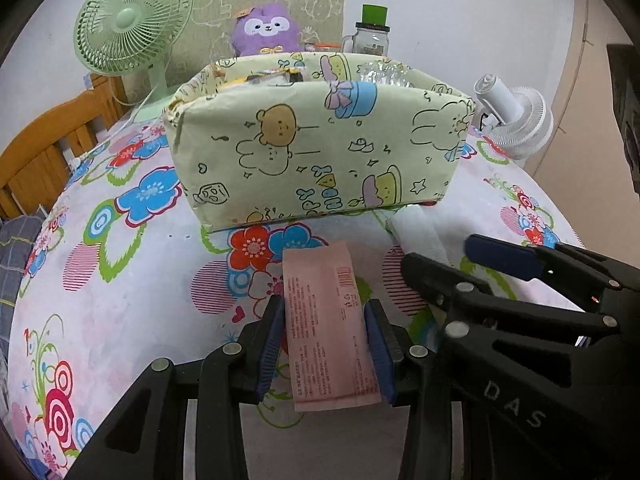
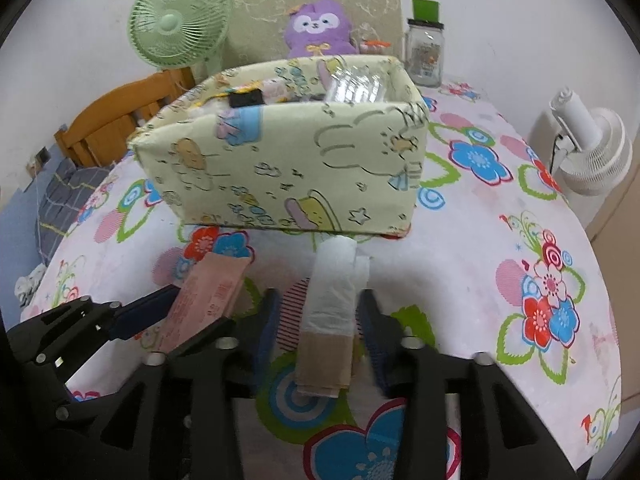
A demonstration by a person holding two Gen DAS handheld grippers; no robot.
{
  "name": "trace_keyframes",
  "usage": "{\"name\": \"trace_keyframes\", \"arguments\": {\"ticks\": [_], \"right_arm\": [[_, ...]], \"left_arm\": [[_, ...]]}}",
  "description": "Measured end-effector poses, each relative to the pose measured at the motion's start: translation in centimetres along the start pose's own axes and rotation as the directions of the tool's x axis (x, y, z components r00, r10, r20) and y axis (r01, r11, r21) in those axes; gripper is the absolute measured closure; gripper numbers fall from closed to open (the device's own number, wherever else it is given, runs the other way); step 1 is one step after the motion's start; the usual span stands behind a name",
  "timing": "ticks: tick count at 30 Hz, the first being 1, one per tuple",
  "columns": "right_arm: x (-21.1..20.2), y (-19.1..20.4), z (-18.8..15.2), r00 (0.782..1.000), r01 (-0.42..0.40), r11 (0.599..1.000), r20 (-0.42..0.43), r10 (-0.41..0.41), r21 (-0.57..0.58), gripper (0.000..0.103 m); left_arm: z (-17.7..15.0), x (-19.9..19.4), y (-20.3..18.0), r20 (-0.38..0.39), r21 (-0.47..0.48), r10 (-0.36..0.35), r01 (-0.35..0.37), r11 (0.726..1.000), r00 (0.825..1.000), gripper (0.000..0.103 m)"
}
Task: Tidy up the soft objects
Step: 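Lift the pink packet and beige roll and carry them over the box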
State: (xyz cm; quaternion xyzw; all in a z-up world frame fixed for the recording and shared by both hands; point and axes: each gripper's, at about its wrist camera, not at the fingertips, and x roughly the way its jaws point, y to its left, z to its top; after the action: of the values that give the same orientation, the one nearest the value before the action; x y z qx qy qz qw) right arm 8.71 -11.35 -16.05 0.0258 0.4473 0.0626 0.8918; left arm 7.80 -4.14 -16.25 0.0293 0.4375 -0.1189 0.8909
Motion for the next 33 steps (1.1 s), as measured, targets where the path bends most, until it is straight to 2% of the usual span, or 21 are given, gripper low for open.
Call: {"name": "trace_keyframes", "arguments": {"ticks": [12,14,15,16,18,20,33], "right_arm": [[2.3,-0.6,0.3,0.999,0.014,0.999,-0.05,-0.012,0.039,0.044],[2.6,-0.4,0.5,0.998,0.031,0.999,-0.054,-0.03,0.028,0.046],[2.7,-0.3,0.6,0.998,0.032,0.999,-0.055,-0.031,0.023,0.051],[2.7,-0.2,0.6,0.998,0.029,0.999,-0.055,-0.028,0.019,0.062],[2.9,0.1,0.8,0.998,0.041,0.999,-0.05,-0.04,0.01,0.073],[3.1,0.5,0.8,0.996,0.079,0.997,-0.043,-0.08,-0.019,0.074],[2.1,0.0,0.6,0.997,0.064,0.998,-0.043,-0.064,0.003,0.076]], "left_arm": [[0.2,1.3,0.2,-0.016,0.015,0.016,-0.015,1.0,1.0,0.062],[0.3,1.4,0.2,-0.015,0.017,0.017,-0.016,1.0,1.0,0.062],[0.3,1.4,0.2,-0.016,0.018,0.015,-0.015,1.0,1.0,0.062],[0.3,1.4,0.2,-0.015,0.018,0.015,-0.015,1.0,1.0,0.061],[0.3,1.4,0.2,-0.015,0.019,0.013,-0.013,1.0,1.0,0.062],[0.3,1.4,0.3,-0.015,0.018,0.012,-0.011,1.0,1.0,0.062],[0.2,0.4,-0.1,0.001,0.021,0.016,-0.016,1.0,1.0,0.062]]}}
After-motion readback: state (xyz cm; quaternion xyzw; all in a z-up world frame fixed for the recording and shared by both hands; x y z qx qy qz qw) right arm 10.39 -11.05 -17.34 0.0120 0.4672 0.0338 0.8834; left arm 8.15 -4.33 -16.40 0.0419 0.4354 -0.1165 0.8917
